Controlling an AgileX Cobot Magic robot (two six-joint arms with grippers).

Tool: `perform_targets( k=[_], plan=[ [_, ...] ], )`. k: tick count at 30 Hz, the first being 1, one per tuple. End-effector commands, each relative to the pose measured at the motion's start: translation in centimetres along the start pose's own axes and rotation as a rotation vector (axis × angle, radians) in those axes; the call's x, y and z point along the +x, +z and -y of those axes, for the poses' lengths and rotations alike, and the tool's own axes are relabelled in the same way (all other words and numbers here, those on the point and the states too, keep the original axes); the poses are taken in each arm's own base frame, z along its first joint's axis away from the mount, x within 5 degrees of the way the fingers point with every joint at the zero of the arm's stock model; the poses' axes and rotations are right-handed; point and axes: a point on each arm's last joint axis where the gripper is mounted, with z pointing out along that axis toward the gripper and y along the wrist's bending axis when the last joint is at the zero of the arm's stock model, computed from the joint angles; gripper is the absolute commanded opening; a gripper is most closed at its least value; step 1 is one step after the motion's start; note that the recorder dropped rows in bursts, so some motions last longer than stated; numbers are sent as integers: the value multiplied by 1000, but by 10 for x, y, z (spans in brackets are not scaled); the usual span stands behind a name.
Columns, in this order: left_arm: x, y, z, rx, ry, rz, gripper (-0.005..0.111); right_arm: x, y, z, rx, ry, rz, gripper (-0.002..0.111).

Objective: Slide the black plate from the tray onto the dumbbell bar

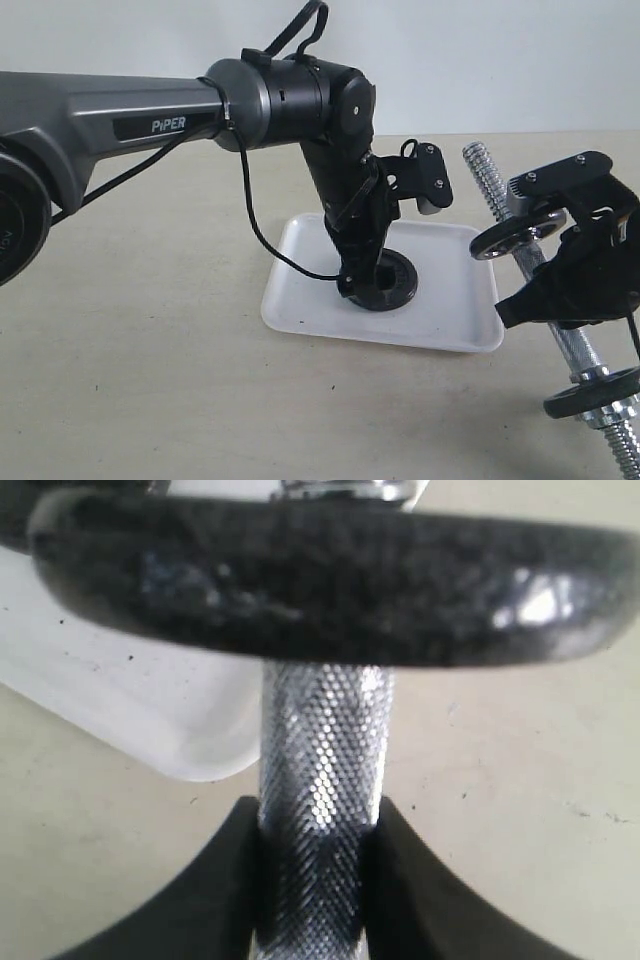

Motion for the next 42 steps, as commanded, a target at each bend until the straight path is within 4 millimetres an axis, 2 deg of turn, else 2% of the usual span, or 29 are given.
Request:
perform_targets(
  k=[1,7,13,18,31,42],
  plan=[
    [0,11,2,23,3,-2,110,-47,-31,21,90,55,493,0],
    [-4,30,4,96,-10,1,110,-47,-31,22,92,56,493,0],
    [-18,13,-5,94,-5,60,110,-47,-31,22,92,55,493,0],
    [-23,2,-8,111,7,55,110,-47,-31,22,92,55,493,0],
    [-18,20,-2,195,-2,2,110,-47,-31,22,92,55,493,0],
    [-25,15,-16,122,9,34,110,-47,-31,22,92,55,493,0]
  ],
)
